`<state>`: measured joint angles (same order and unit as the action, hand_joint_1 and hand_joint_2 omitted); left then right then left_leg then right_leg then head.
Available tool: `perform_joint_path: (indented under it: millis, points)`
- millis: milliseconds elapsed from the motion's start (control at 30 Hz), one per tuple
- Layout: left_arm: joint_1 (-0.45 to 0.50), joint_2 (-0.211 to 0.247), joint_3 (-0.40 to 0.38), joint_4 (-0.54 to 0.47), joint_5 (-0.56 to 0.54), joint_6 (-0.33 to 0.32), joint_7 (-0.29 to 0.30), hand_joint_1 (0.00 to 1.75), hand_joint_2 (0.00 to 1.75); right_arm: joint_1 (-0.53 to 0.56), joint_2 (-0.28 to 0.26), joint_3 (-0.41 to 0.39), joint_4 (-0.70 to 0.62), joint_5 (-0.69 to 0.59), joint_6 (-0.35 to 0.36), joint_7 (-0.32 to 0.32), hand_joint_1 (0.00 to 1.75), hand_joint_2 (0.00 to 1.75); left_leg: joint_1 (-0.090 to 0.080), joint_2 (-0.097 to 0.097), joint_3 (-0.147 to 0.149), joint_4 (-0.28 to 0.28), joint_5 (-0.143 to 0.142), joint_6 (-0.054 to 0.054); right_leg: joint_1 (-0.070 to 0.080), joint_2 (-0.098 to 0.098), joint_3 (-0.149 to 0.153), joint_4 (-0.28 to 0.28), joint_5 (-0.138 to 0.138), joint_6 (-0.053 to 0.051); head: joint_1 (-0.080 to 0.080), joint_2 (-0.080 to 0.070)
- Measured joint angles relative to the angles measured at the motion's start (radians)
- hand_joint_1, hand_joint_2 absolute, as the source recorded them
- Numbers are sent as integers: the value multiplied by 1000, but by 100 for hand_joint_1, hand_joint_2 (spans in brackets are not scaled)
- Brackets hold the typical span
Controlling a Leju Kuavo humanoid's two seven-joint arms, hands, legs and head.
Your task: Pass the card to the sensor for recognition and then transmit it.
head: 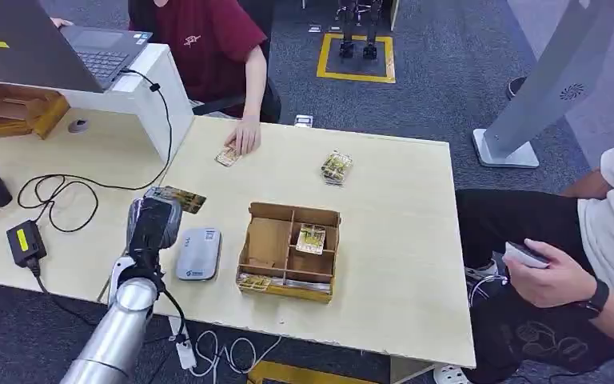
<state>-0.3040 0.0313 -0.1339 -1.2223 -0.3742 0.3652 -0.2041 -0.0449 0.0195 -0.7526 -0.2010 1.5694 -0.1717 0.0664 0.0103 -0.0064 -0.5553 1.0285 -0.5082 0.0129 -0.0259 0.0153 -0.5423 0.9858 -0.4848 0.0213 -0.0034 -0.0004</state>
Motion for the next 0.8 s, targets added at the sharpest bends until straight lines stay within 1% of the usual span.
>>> perform_joint_path:
  millis: [67, 133, 200, 233, 333, 367, 433, 500, 667, 800]
  points:
    - [-25, -6, 12, 0, 5, 33, -14, 175, 175, -2, 0, 8, 0, 0, 1, 3, 0, 0, 0, 0, 0, 0, 0, 0, 0, 0, 0, 0, 0, 0, 0, 0]
    - [-42, -7, 14, 0, -30, 79, -28, 175, 175, -3, 0, 17, 0, 0, 2, 3, 0, 0, 0, 0, 0, 0, 0, 0, 0, 0, 0, 0, 0, 0, 0, 0]
    - [-60, -8, 14, 1, -90, 132, -32, 175, 175, -6, 0, 23, 0, 0, 6, 4, 0, 0, 0, 0, 0, 0, 0, 0, 0, 0, 0, 0, 0, 0, 0, 0]
    - [-68, -8, 14, 4, -133, 175, -32, 175, 175, -7, 0, 26, 0, 0, 13, 4, 0, 0, 0, 0, 0, 0, 0, 0, 0, 0, 0, 0, 0, 0, 0, 0]
    - [-102, -8, 14, 37, -212, 240, -34, 175, 175, -14, 0, 40, 0, 1, 19, 7, 0, 0, 0, 0, 0, 0, 0, 0, 0, 0, 0, 0, 0, 0, 0, 0]
    - [-117, -8, 14, 61, -244, 277, -39, 175, 175, -18, 0, 49, 0, 1, 19, 10, 0, 0, 0, 0, 0, 0, 0, 0, 0, 0, 0, 0, 0, 0, 0, 0]
    - [-135, -9, 19, 89, -280, 311, -53, 175, 175, -23, 0, 56, 0, 0, 22, 12, 0, 0, 0, 0, 0, 0, 0, 0, 0, 0, 0, 0, 0, 0, 0, 0]
    - [-147, -12, 27, 121, -298, 317, -59, 175, 175, -25, 0, 66, 0, 1, 24, 14, 0, 0, 0, 0, 0, 0, 0, 0, 0, 0, 0, 0, 0, 0, 0, 0]
    - [-159, -22, 49, 157, -340, 318, -80, 175, 175, -29, 0, 76, 0, 0, 29, 14, 0, 0, 0, 0, 0, 0, 0, 0, 0, 0, 0, 0, 0, 0, 0, 0]
    - [-162, -30, 56, 177, -340, 318, -90, 175, 175, -31, 0, 84, 0, 0, 29, 14, 0, 0, 0, 0, 0, 0, 0, 0, 0, 0, 0, 0, 0, 0, 0, 0]
